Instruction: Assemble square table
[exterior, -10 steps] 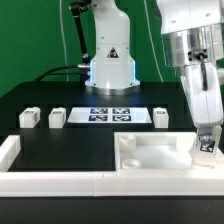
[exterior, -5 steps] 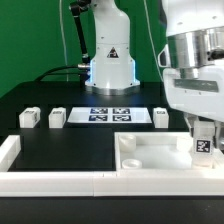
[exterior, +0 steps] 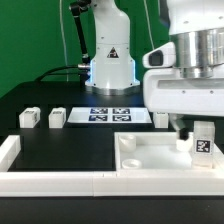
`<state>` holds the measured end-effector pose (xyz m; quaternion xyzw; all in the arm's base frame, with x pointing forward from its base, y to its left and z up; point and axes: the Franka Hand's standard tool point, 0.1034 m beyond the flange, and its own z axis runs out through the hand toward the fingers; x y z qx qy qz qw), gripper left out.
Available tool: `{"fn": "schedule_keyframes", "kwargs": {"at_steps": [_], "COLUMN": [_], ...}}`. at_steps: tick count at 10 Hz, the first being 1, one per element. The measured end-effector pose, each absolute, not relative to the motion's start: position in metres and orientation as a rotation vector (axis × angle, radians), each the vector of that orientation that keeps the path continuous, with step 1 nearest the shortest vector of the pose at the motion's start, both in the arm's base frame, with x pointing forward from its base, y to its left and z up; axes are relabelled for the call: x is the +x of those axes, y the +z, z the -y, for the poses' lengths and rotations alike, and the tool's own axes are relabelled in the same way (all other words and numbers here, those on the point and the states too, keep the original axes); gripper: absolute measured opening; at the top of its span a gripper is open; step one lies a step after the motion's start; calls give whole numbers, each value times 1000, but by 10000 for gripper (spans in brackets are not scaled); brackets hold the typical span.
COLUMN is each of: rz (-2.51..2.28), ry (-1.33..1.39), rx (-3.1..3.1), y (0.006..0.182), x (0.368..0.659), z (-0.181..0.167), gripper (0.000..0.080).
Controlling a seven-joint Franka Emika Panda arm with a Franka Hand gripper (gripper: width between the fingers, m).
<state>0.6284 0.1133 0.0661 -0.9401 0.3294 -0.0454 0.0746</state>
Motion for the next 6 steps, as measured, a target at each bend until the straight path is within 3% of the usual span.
{"fn": "schedule_keyframes", "kwargs": {"at_steps": [3,4,5,6], "rz": [-823,-835,-929,-1014], "ry": [-148,-148,-141,-134], "rx": [-2901,-2897,-2863,-2830], "y": [68,68,68,68], "x": [632,632,632,632], "z": [-103,-102,-103,-103], "gripper": [649,537,537,337]}}
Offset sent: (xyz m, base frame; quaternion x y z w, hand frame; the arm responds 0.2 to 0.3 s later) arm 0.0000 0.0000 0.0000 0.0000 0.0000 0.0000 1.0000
